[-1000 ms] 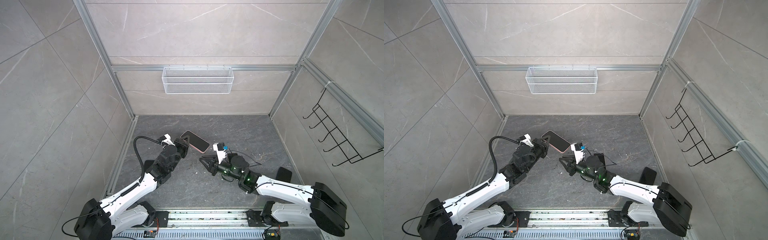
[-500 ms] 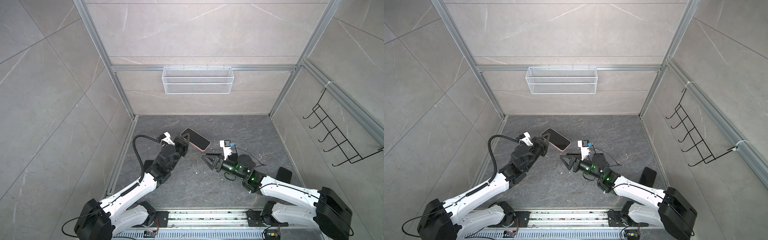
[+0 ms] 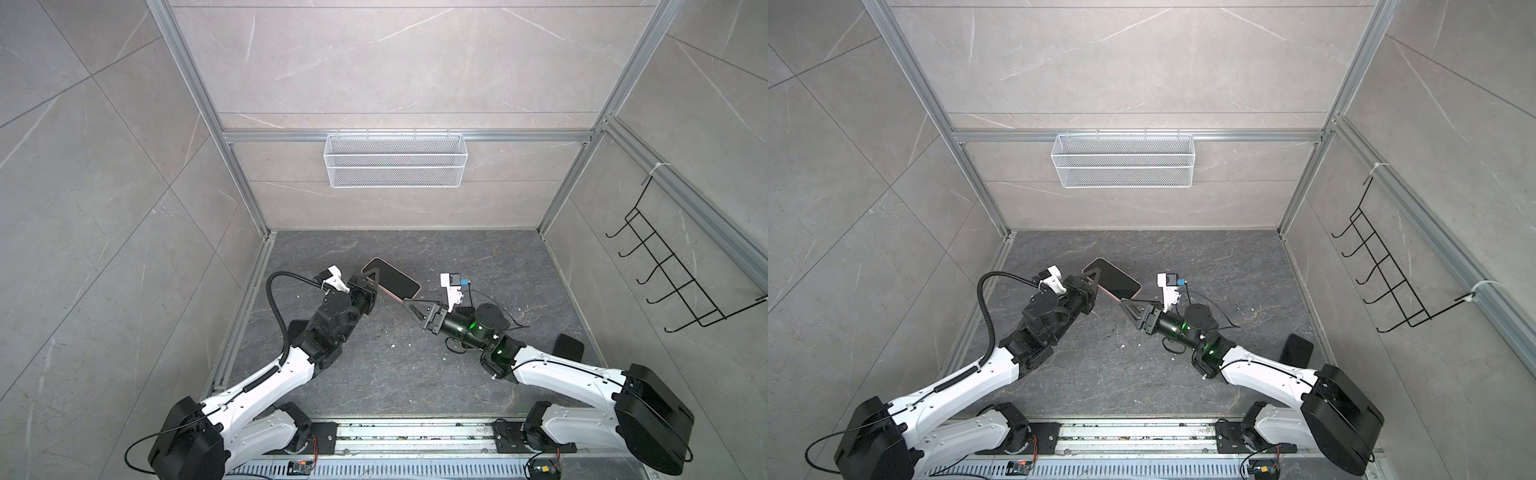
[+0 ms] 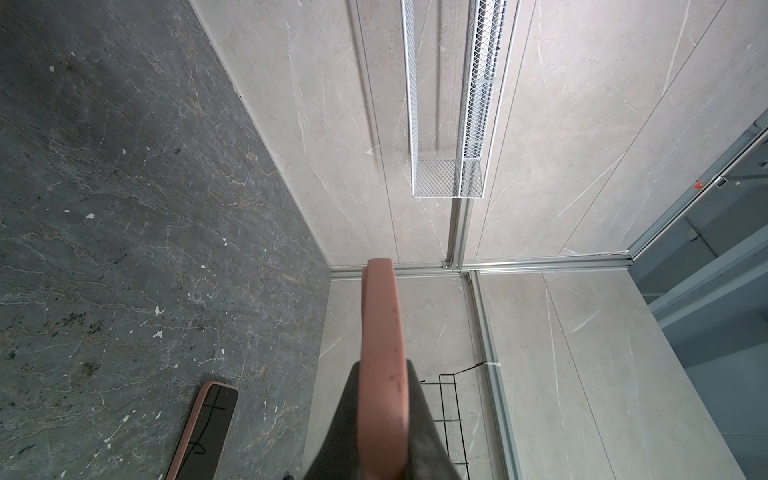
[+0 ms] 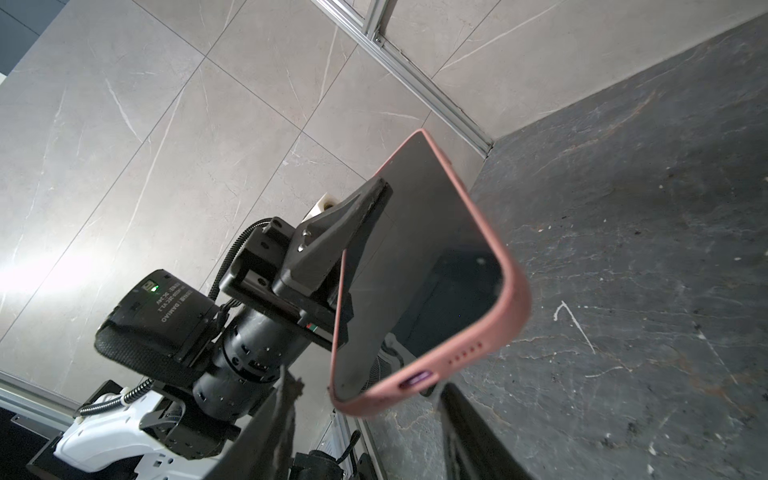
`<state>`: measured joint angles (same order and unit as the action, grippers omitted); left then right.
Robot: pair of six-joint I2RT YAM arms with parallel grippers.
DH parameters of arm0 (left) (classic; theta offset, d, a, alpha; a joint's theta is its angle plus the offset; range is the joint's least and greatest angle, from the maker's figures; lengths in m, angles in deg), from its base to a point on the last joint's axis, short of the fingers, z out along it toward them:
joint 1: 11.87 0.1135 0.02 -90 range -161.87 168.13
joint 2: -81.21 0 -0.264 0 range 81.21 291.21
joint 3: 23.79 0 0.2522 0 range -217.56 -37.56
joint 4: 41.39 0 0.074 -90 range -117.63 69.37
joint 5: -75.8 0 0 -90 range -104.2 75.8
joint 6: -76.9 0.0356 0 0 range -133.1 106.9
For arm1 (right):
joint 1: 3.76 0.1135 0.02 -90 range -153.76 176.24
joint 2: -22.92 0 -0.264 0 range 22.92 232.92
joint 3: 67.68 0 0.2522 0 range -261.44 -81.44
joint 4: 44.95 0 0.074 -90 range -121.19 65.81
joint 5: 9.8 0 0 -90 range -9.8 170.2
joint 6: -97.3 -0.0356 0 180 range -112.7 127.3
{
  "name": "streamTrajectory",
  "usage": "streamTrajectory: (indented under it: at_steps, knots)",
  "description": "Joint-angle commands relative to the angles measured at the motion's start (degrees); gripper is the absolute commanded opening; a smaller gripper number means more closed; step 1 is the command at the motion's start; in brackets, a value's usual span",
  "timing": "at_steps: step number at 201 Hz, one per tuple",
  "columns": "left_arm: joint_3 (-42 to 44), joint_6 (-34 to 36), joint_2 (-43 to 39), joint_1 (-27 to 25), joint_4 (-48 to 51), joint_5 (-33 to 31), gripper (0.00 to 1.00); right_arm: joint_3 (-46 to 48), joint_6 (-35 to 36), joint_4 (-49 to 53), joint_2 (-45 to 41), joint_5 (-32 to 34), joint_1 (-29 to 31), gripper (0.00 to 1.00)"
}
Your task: Take the phone out of the phone case
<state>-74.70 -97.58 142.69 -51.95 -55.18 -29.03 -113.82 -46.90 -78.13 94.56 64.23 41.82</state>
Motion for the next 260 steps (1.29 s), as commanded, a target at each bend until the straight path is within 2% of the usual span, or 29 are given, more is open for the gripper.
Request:
streamTrajectory:
  at_steps: [1,53,92,115,137,143,155,171,200,260]
  knots:
    - [-0.42,-0.19,-0.48,0.26,-6.90,0.05,0.00,-1.94,-2.01,-4.01,1.29,-1.52,-0.44,0.51]
    - [-0.47,-0.33,0.18,0.26,-6.90,0.06,0.00,-2.08,-2.50,-5.27,2.68,-2.44,-0.57,0.27]
    - [-1.23,-0.56,0.40,0.26,-5.18,0.03,0.00,-1.14,-2.24,-6.10,3.24,-2.60,-0.59,0.15]
    - [-1.61,-0.08,0.66,0.27,-5.45,0.28,0.00,-0.51,-2.14,-6.52,3.16,-2.24,-0.77,0.11]
    - [-1.35,0.09,0.73,0.28,-6.17,0.33,0.00,-0.43,-2.81,-7.20,3.24,-2.46,-1.19,0.13]
    - [-1.14,0.07,0.83,0.26,-6.64,0.32,0.00,-0.41,-3.21,-7.82,3.31,-2.73,-1.30,0.19]
    - [-0.77,0.03,0.93,0.26,-7.62,0.09,0.00,-0.40,-3.87,-8.25,3.17,-2.98,-1.45,0.38]
    - [-0.56,0.06,1.11,0.28,-8.15,-0.02,0.00,-0.07,-4.80,-8.63,3.07,-2.33,-1.65,0.46]
    - [-0.15,-0.04,1.40,0.26,-9.25,-0.02,0.00,-0.02,-6.69,-10.59,4.11,-2.57,-2.26,0.46]
    - [-0.05,-0.11,2.02,0.26,-10.14,0.07,0.00,-0.69,-8.37,-12.36,5.66,-3.88,-2.36,0.33]
